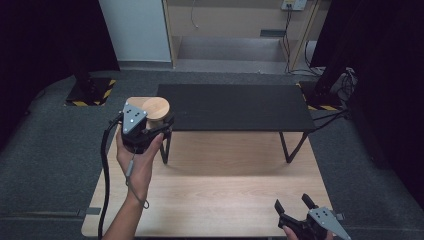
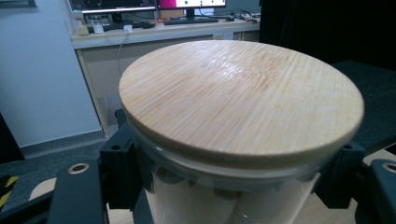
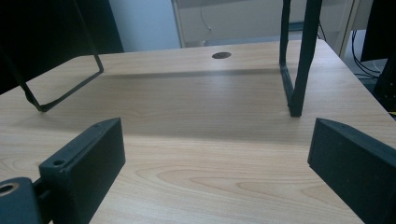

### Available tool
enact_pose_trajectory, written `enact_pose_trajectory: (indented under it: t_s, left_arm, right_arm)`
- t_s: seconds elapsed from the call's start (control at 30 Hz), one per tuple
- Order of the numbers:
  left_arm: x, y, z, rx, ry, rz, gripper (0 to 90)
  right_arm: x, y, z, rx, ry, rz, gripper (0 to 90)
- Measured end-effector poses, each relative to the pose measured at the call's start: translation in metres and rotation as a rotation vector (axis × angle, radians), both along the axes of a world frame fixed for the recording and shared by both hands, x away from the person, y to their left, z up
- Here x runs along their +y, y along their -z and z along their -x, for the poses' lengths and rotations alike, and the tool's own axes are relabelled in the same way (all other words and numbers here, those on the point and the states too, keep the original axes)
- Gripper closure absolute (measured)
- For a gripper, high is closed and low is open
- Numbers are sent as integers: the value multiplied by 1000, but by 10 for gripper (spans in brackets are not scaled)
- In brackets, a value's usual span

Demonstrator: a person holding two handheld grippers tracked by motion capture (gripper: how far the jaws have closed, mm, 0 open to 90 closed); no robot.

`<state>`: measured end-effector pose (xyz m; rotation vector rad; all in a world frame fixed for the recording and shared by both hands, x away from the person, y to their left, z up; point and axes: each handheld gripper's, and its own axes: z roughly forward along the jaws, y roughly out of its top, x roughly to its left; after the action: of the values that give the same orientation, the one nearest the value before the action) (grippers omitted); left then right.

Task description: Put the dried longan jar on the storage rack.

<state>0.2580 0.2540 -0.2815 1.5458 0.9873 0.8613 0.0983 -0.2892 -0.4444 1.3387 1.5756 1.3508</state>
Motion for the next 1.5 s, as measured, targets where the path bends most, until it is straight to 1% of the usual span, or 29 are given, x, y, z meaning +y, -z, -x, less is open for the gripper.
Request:
enact_pose_trajectory:
  t_s: [0.07,0.17,0.23,0.27,0.47,0.63,0.73,0.87,1.03,1.17,1.3,1.5]
  left_arm:
    - [-2,0,-3,-2,-6,-5,248]
    - [-5,0,-11,0,-7,-4,248]
    - [-7,0,-16,4,-7,-12,248]
    - [-8,1,-19,4,-7,-7,248]
    - [-11,1,-35,20,-13,-9,248]
    - [-16,3,-45,20,-25,-23,249]
    - [-18,7,-53,34,-32,-16,248]
    - [-19,9,-59,44,-34,-18,248]
    - [-20,12,-66,55,-32,-8,248]
    - [-20,13,-70,60,-32,0,248]
    - [-21,15,-74,66,-32,-3,248]
    - [-21,16,-76,64,-32,4,248]
  right_arm:
    - [0,0,0,-1,2,0,43]
    - [-1,0,-1,1,7,-1,43]
    - [-1,0,-2,2,10,0,43]
    - [-1,0,-2,2,10,0,43]
    - [-3,-1,-4,2,14,3,43]
    - [-5,-1,-4,6,22,2,44]
    - [-6,0,-5,8,23,1,44]
    - [-7,1,-6,11,24,2,44]
    - [-8,1,-7,11,30,1,46]
    - [-9,2,-8,14,31,1,46]
    - [-10,2,-9,15,32,2,46]
    - [-10,3,-10,18,36,0,46]
